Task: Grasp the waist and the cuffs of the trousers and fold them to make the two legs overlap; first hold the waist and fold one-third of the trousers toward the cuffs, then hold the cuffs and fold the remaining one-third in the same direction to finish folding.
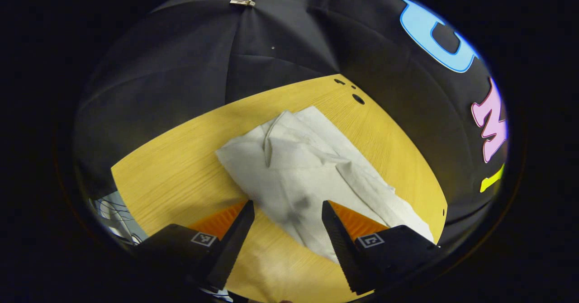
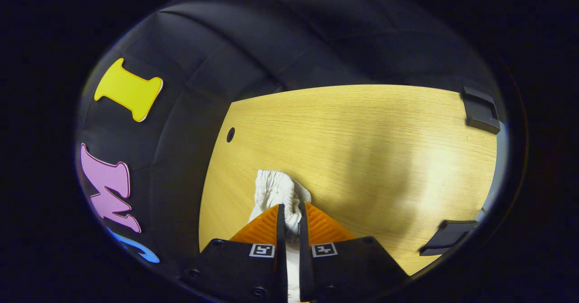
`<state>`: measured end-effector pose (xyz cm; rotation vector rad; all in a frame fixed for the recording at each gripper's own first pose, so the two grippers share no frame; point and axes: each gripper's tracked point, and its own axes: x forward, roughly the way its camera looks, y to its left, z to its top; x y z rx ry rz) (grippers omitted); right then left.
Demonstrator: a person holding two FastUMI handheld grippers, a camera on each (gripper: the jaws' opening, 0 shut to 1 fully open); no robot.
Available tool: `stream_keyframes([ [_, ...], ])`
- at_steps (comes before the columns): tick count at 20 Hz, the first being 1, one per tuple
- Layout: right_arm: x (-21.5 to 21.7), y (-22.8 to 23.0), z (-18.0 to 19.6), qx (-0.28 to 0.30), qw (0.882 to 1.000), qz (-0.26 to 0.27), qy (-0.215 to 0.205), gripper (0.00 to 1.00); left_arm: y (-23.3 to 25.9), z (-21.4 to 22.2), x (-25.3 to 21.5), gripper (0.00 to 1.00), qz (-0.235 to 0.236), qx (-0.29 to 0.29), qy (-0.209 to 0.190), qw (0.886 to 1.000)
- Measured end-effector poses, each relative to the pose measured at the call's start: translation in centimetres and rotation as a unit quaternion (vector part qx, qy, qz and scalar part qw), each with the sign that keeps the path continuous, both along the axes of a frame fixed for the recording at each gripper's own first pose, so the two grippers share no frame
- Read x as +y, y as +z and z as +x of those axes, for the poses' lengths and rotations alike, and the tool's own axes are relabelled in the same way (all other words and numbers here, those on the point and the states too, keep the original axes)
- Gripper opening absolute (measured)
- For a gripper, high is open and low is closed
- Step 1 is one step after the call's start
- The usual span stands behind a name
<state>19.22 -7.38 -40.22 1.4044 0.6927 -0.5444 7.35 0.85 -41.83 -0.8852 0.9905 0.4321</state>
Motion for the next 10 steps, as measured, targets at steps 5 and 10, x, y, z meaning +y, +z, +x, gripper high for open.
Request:
stream_keyframes([
  [5,0.1,1.2,-0.2,-0.008,1.0,-0.019,-0.002,0.15,-1.7,2.1,1.1,0.75,0.015,0.021,-0.005,1.0],
  [10,0.3,3.1,-0.8,-0.034,0.999,-0.033,-0.001,0.15,-2.2,2.5,1.3,0.12,-0.054,-0.011,0.045,0.997],
])
